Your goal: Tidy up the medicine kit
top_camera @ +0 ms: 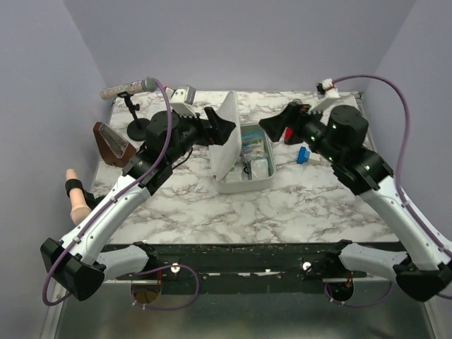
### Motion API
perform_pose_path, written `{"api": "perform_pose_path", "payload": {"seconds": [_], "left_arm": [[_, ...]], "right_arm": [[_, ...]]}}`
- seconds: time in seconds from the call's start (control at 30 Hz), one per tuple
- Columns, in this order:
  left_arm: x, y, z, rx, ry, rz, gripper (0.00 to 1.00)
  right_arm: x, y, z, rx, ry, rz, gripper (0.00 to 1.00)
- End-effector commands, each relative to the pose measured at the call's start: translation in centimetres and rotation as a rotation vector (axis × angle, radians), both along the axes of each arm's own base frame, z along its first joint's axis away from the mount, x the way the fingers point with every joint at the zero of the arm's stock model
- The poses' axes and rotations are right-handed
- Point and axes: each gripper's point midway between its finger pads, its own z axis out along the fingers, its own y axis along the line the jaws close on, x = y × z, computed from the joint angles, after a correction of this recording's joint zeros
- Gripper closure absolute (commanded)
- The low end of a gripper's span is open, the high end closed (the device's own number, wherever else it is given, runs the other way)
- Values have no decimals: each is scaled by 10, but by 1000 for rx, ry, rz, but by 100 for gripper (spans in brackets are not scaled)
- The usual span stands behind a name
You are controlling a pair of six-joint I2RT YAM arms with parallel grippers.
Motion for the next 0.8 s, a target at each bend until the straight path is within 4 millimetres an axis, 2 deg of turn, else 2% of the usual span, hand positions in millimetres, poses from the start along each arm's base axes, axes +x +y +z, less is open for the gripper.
{"api": "perform_pose_path", "payload": {"seconds": [0.0,0.1,0.17,0.3,0.37,0.5,0.6,0.7,0.77], "left_arm": [[-5,-14,7,5,-28,-87,1],[0,-37,-7,1,61,-164,1],[7,-36,-14,6,104,-125,1],[17,3,-30,36,75,88,1],[22,22,-44,72,76,171,1],[39,40,-82,127,193,230,1],[62,46,-104,80,276,212,1],[96,41,-118,18,311,174,1],[118,32,-123,39,315,140,1]], "right_arm": [[4,-54,-45,-193,9,-196,3],[-4,-63,-61,-209,25,-212,3],[-5,-62,-78,-226,40,-201,3],[-6,-53,-119,-251,132,-167,3],[-9,-44,-140,-237,180,-129,3],[-13,-41,-191,-244,289,-134,2],[-10,-49,-219,-248,338,-185,0],[-11,-53,-230,-243,358,-197,0],[-15,-54,-233,-239,361,-190,0]]}}
